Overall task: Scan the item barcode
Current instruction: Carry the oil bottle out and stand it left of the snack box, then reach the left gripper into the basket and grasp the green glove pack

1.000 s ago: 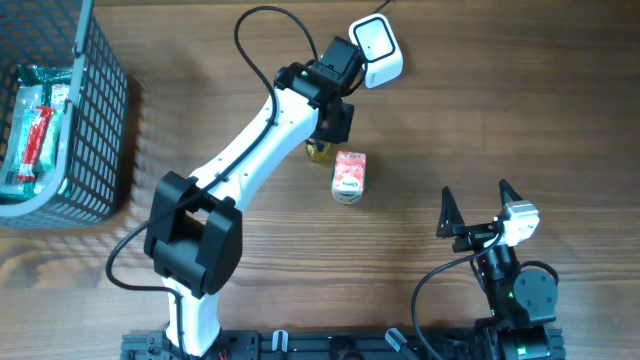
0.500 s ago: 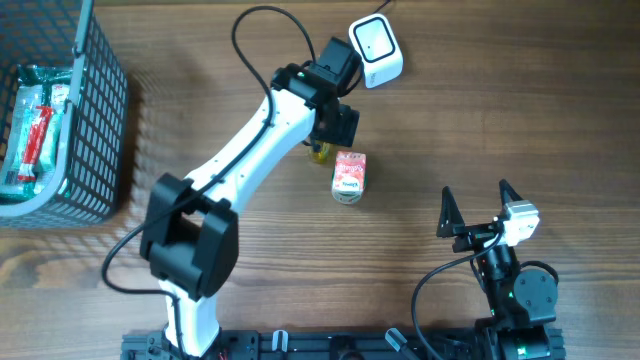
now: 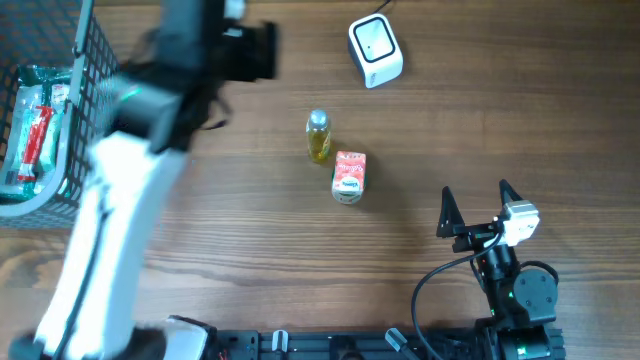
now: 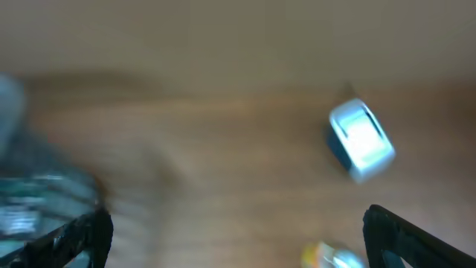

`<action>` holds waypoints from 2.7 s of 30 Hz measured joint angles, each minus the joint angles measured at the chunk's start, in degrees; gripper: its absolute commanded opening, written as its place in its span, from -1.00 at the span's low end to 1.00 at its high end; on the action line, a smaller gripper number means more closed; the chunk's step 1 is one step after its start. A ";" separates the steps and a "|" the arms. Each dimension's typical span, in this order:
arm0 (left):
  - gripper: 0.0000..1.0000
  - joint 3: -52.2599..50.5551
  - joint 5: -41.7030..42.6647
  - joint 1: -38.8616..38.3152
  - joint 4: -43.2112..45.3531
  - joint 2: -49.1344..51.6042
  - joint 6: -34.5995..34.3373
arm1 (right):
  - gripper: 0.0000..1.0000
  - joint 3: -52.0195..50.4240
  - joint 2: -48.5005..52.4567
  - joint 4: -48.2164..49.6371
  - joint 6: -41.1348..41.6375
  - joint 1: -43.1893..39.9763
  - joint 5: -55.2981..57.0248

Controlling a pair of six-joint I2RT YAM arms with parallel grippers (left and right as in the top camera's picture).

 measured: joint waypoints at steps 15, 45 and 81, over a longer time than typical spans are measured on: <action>1.00 0.33 -8.28 27.41 3.04 -12.96 11.89 | 0.99 0.00 0.00 0.00 0.00 0.00 0.00; 1.00 0.33 18.43 57.55 6.25 32.92 31.10 | 0.99 0.00 0.00 0.00 0.00 0.00 0.00; 0.36 0.33 22.95 57.79 11.13 46.62 41.16 | 0.99 0.02 0.00 0.00 0.00 0.00 0.00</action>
